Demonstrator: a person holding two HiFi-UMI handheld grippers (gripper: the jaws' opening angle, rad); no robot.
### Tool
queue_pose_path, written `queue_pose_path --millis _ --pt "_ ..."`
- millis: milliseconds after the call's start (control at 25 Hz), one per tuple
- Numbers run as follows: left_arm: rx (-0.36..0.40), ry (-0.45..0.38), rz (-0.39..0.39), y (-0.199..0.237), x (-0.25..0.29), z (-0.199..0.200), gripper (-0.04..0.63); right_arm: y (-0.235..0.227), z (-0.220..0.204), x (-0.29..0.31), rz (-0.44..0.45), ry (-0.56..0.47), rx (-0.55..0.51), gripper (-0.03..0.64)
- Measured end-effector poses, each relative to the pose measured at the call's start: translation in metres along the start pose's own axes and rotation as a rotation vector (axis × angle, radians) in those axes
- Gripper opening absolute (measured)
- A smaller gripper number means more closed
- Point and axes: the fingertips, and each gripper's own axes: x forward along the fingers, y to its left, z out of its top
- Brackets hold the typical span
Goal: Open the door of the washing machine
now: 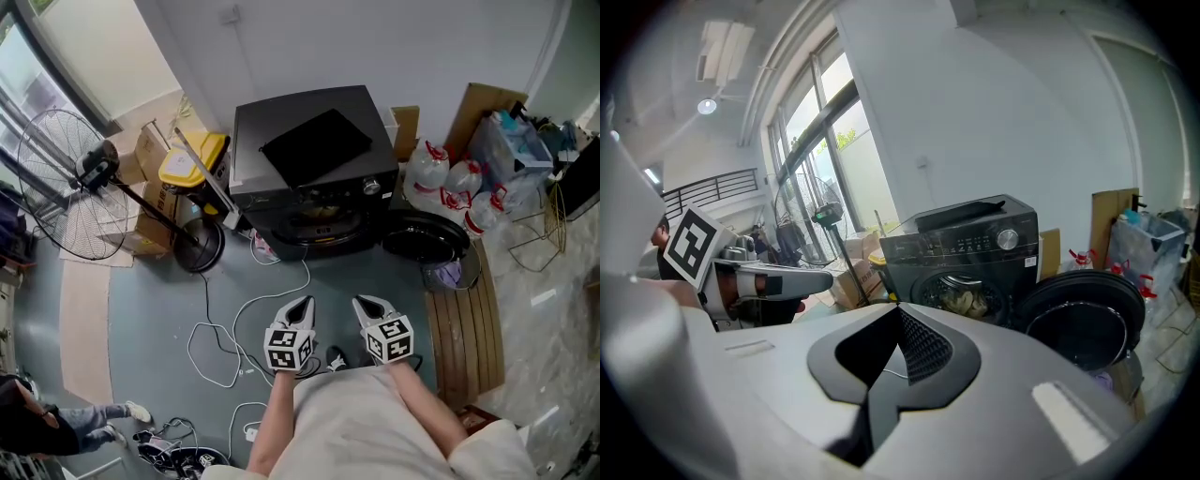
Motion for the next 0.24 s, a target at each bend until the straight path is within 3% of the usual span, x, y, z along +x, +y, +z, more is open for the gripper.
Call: queue_pose_path --millis 240 --pt "0.016 -0.010 -0.013 -0.0055 0.0022 0.0028 0.057 -0.0014 -0.0007 -0.0001 0.000 0.007 -0.010 0.000"
